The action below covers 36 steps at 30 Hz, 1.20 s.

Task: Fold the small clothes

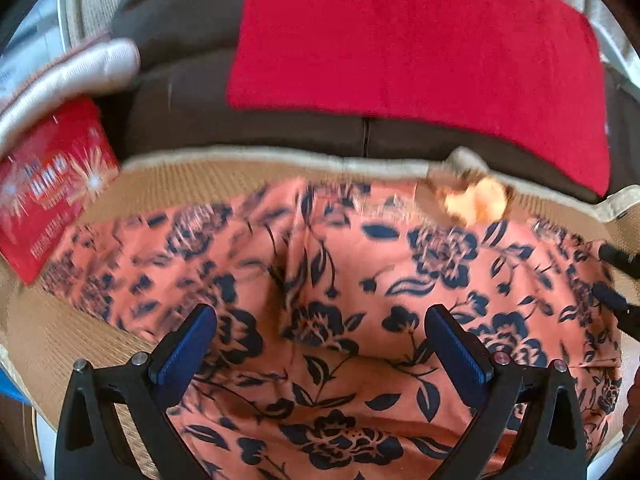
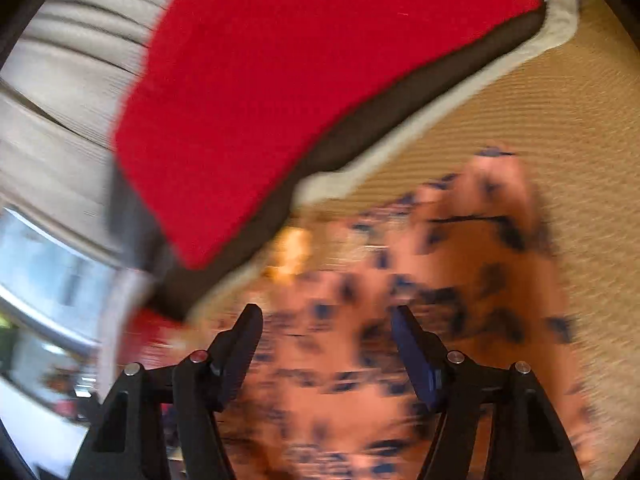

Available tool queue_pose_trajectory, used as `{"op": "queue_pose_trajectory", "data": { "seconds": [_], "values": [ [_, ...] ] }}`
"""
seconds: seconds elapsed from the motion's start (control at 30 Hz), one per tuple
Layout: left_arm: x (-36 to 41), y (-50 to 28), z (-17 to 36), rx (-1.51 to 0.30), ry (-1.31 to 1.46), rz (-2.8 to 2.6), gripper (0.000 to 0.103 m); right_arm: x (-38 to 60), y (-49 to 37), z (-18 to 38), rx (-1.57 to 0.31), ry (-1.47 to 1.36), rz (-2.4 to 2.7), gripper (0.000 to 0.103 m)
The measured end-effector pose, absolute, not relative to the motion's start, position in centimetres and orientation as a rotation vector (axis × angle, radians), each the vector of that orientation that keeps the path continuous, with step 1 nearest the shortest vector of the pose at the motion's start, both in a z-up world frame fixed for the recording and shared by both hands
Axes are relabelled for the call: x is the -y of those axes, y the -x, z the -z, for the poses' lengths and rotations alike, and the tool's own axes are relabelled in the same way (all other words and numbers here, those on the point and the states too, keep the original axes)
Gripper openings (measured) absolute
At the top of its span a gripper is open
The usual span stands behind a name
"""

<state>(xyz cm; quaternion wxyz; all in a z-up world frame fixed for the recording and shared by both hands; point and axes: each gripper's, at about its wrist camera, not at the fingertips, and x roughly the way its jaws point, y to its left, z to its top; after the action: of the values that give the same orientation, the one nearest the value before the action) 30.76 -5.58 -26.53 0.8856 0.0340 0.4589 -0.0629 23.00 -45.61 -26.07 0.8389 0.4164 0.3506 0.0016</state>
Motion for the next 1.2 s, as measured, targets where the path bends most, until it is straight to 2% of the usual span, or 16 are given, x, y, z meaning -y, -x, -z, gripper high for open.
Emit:
{"op": "queue_pose_trajectory", "data": {
  "seconds": [0.03, 0.07, 0.1, 0.2, 0.37, 0.53, 0.73, 0.93, 1.1, 1.2],
  "values": [
    [5.7, -31.2, 27.3, -0.983, -0.072, 0.123, 0.103, 46.6, -23.2, 27.2, -0.795, -0.848, 0.057, 0.069],
    [5.9, -31.7, 28.1, -1.010, -0.082, 0.110, 0.103, 47.0, -23.4, 28.0, -0.830, -0.833, 0.098, 0.061],
    [6.2, -32.1, 28.8, -1.032, -0.098, 0.091, 0.103, 47.2, -23.4, 28.4, -0.823, -0.835, 0.100, 0.061],
    [6.9, -32.3, 29.3, -1.024, -0.153, 0.047, 0.103, 48.1, -23.0, 28.1, -0.804, -0.842, 0.082, 0.062],
    [7.8, -30.6, 27.0, -0.893, -0.220, 0.021, 0.103, 44.9, -24.1, 25.2, -0.745, -0.765, -0.007, 0.062],
    [7.3, -29.6, 24.7, -0.770, -0.256, -0.044, 0.103, 39.8, -26.2, 24.3, -0.807, -0.594, -0.030, 0.062],
    [4.5, -29.8, 23.6, -0.751, -0.194, -0.065, 0.103, 36.1, -26.6, 25.0, -0.873, -0.441, 0.005, 0.062],
    [1.9, -29.3, 22.5, -0.732, -0.113, -0.080, 0.103, 33.3, -26.5, 22.8, -0.766, -0.399, -0.074, 0.062],
    [-0.4, -29.2, 21.7, -0.724, -0.070, -0.115, 0.103, 31.9, -28.2, 25.5, -0.870, -0.390, -0.045, 0.062],
    [-1.7, -29.3, 21.3, -0.725, -0.044, -0.130, 0.103, 31.3, -28.4, 25.3, -0.836, -0.376, -0.038, 0.062]
  ]
}}
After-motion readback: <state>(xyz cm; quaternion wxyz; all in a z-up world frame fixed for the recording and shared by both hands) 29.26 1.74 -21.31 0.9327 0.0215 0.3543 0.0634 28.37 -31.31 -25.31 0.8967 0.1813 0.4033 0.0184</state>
